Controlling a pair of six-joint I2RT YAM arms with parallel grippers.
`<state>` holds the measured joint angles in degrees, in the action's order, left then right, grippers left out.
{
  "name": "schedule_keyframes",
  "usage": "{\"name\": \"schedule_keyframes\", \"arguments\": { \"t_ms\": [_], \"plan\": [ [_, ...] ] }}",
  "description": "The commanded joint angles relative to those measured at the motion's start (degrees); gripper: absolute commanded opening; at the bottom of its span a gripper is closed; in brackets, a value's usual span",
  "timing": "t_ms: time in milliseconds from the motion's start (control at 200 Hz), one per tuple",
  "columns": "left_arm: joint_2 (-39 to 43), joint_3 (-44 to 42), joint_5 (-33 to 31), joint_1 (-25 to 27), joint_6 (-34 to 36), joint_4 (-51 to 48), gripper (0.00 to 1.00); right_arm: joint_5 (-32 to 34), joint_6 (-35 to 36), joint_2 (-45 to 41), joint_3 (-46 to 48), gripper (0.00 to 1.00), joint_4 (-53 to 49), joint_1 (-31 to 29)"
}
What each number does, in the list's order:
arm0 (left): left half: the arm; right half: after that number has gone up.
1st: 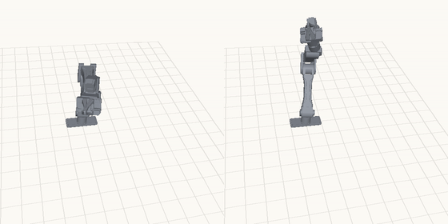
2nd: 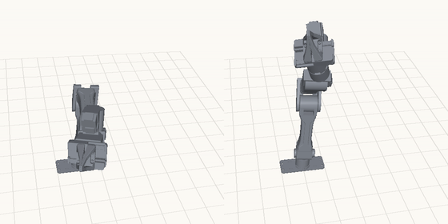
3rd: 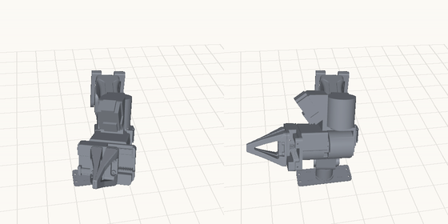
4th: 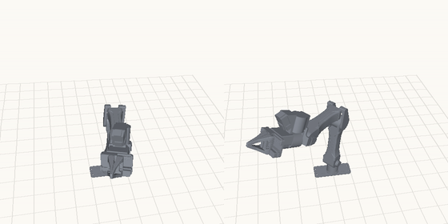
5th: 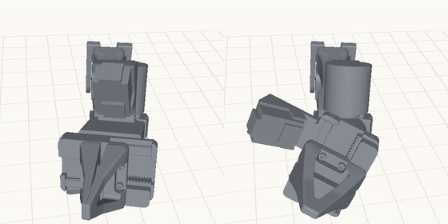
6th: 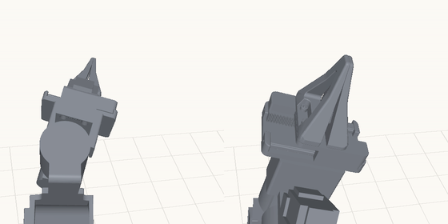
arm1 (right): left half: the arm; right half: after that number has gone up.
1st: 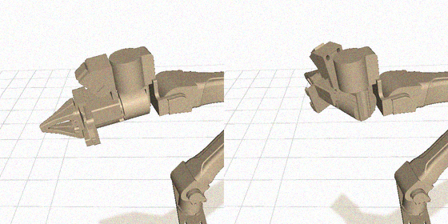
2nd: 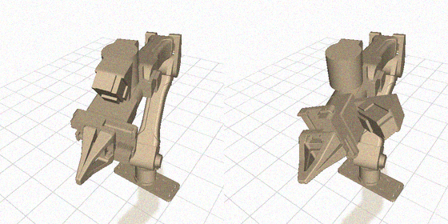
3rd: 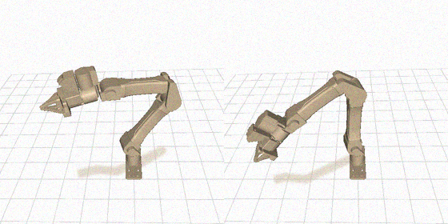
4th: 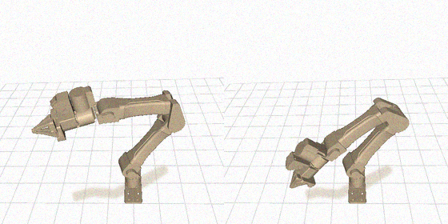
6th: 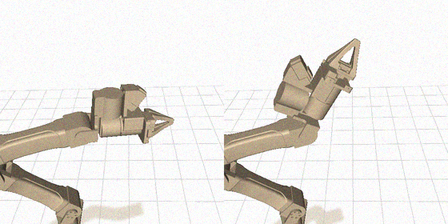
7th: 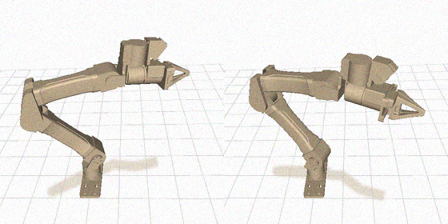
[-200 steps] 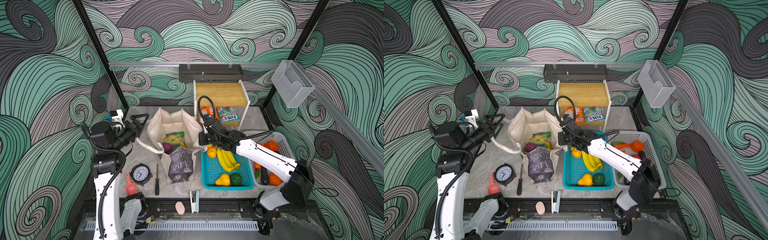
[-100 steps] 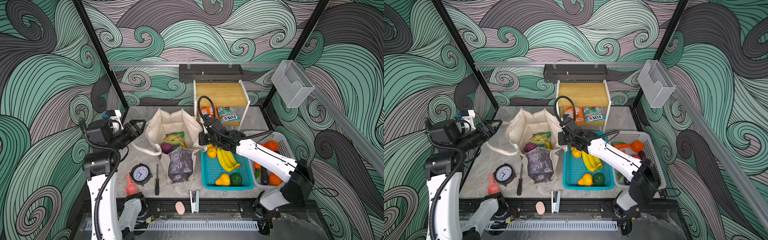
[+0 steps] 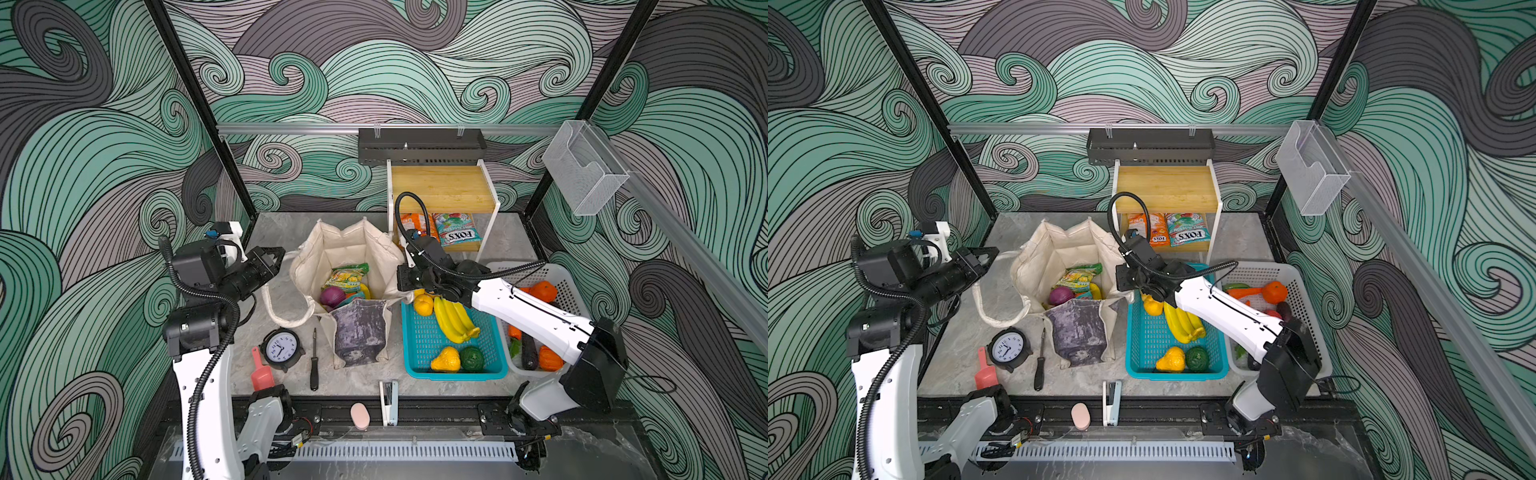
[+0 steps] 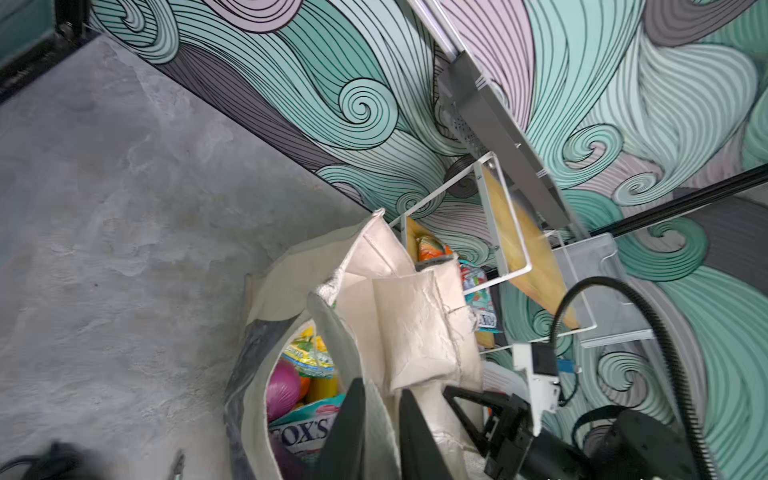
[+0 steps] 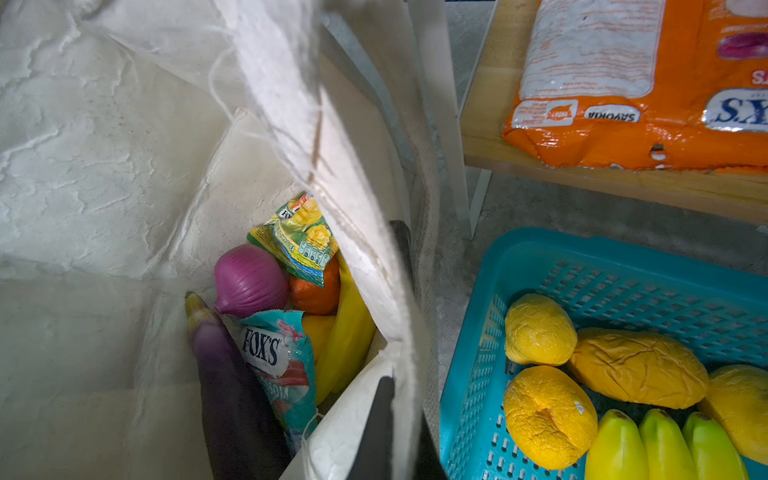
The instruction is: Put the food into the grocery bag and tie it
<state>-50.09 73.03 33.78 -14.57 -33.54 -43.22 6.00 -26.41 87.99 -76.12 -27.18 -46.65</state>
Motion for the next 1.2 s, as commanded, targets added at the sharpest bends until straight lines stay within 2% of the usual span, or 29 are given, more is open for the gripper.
{"name": "schedule_keyframes", "arguments": {
  "t_ms": [0, 110, 130, 180, 245, 285, 345, 550, 705, 896, 1091, 1196],
  "plan": [
    [-0.4, -0.7, 5.0, 0.9, -6.6, 7.8, 0.1, -0.2, 0.9, 0.1, -0.4, 0.0, 0.5, -0.1],
    [-0.9, -2.2, 6.0, 0.9, -9.7, 12.2, 0.06, -1.2, 1.0, -1.5, 0.1, 0.0, 1.3, 0.4],
    [-1.0, -2.7, 6.4, 0.9, -10.6, 13.3, 0.04, -1.7, 1.2, -2.0, 0.1, 0.03, 1.2, 0.5],
    [-1.2, -3.5, 6.8, 1.0, -12.0, 15.4, 0.0, -2.5, 1.2, -3.9, 0.3, 0.15, 1.0, 1.1],
    [-1.6, -4.2, 6.7, 0.9, -12.6, 16.5, 0.0, -4.1, 0.5, -6.9, 1.3, 0.46, 1.2, 2.1],
    [-1.5, -4.6, 6.2, 1.0, -12.6, 16.9, 0.0, -5.5, -0.2, -8.6, 2.0, 0.61, 1.3, 2.9],
    [-1.3, -4.8, 5.1, 0.9, -12.1, 16.6, 0.0, -9.4, -1.5, -10.5, 2.7, 0.71, 0.8, 4.6],
    [-0.4, -5.0, 2.2, 0.9, -10.2, 14.7, 0.0, -17.3, -7.2, -17.5, 9.2, 0.77, -0.1, 11.7],
    [0.4, -5.4, 1.7, 0.7, -9.7, 14.4, 0.0, -16.3, -10.6, -21.5, 17.0, 0.74, 0.1, 15.5],
    [1.4, -5.5, 1.3, 0.7, -9.1, 13.8, 0.0, -21.2, -15.4, -18.2, 22.5, 0.71, 8.4, 15.0],
    [2.5, -6.2, 1.1, 0.7, -8.1, 12.8, 0.0, -20.6, -17.2, -14.5, 21.4, 0.73, 12.0, 9.6],
    [2.9, -7.0, 1.3, 0.7, -8.5, 13.3, 0.0, -23.0, -20.3, -12.9, 22.4, 0.73, 16.5, 8.4]
  ]
}}
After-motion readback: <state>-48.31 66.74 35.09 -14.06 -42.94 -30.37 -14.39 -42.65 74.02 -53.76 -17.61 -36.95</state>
